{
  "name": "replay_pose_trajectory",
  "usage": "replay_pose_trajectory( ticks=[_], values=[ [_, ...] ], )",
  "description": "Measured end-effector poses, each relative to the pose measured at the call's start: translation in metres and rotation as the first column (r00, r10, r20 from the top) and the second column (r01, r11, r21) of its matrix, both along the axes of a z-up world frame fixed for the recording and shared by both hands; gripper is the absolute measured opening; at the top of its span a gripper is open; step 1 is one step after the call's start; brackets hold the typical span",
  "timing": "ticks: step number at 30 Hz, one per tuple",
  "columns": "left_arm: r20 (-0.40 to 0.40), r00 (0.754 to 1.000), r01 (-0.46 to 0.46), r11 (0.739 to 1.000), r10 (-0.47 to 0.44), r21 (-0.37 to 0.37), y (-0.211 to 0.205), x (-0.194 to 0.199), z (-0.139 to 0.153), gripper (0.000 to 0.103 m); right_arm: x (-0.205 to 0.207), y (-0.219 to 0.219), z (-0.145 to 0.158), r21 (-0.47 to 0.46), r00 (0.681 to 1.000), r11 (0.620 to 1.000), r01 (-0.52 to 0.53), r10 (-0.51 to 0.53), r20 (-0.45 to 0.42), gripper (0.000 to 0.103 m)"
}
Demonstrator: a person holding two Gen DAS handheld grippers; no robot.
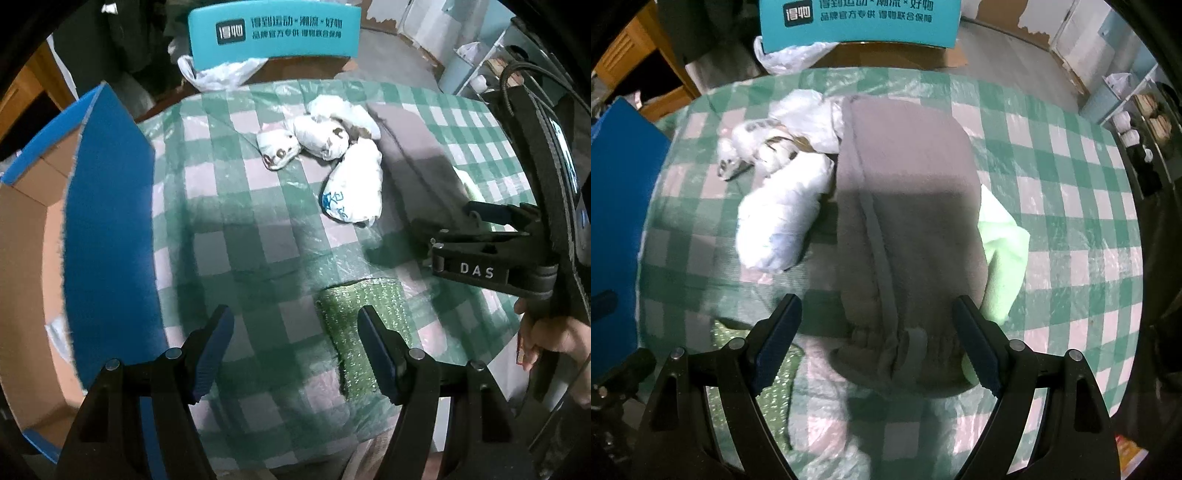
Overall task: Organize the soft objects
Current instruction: 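Move both tools back over the grey towel and green scrubber, then grasp the green scrubber with the left gripper while the right gripper grasps the grey towel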
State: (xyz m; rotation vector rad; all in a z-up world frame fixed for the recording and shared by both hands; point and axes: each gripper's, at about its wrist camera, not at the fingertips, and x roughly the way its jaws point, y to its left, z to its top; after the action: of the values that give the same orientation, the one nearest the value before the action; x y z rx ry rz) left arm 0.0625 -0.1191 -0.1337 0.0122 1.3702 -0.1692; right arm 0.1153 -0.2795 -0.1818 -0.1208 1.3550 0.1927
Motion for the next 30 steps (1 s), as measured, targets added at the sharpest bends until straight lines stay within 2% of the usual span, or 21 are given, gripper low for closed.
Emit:
replay_pose_trajectory(
  ticks=[5, 13, 15, 17, 22, 30],
  values=[
    [-0.044, 0.999, -0.009, 1.0, 0.009, -0.002, -0.006, 0.006, -0.015, 0.071, 0.0, 0.006, -0.016, -0.081, 0.999, 0.996, -0.041, 0.04, -0.009, 0.085],
    [-0.098, 0.995, -0.012, 1.0, 0.011, -0.008, -0.013, 0.009, -0.029, 0.071, -0.005, 0.006, -0.034, -0.107, 0.996, 0.99, -0.093, 0.094, 0.002, 0.084],
    [-0.108, 0.994, -0.014, 1.0, 0.012, -0.01, -0.015, 0.009, -0.031, 0.072, -0.006, 0.004, -0.034, -0.106, 0.995, 0.99, -0.094, 0.097, 0.016, 0.077],
    [-0.117, 0.993, -0.014, 1.0, 0.013, -0.013, -0.018, 0.011, -0.035, 0.072, -0.007, 0.001, -0.031, -0.128, 0.995, 0.988, -0.085, 0.09, 0.035, 0.058],
    [-0.119, 0.993, -0.009, 1.0, 0.008, -0.007, -0.029, 0.006, -0.037, 0.072, -0.004, -0.016, -0.021, -0.048, 0.997, 0.997, -0.055, 0.058, 0.049, 0.042],
    [-0.123, 0.992, -0.022, 1.0, 0.021, -0.007, -0.048, -0.005, -0.042, 0.077, -0.014, -0.028, 0.009, 0.059, 0.996, 0.997, -0.047, 0.043, 0.077, 0.032]
  ],
)
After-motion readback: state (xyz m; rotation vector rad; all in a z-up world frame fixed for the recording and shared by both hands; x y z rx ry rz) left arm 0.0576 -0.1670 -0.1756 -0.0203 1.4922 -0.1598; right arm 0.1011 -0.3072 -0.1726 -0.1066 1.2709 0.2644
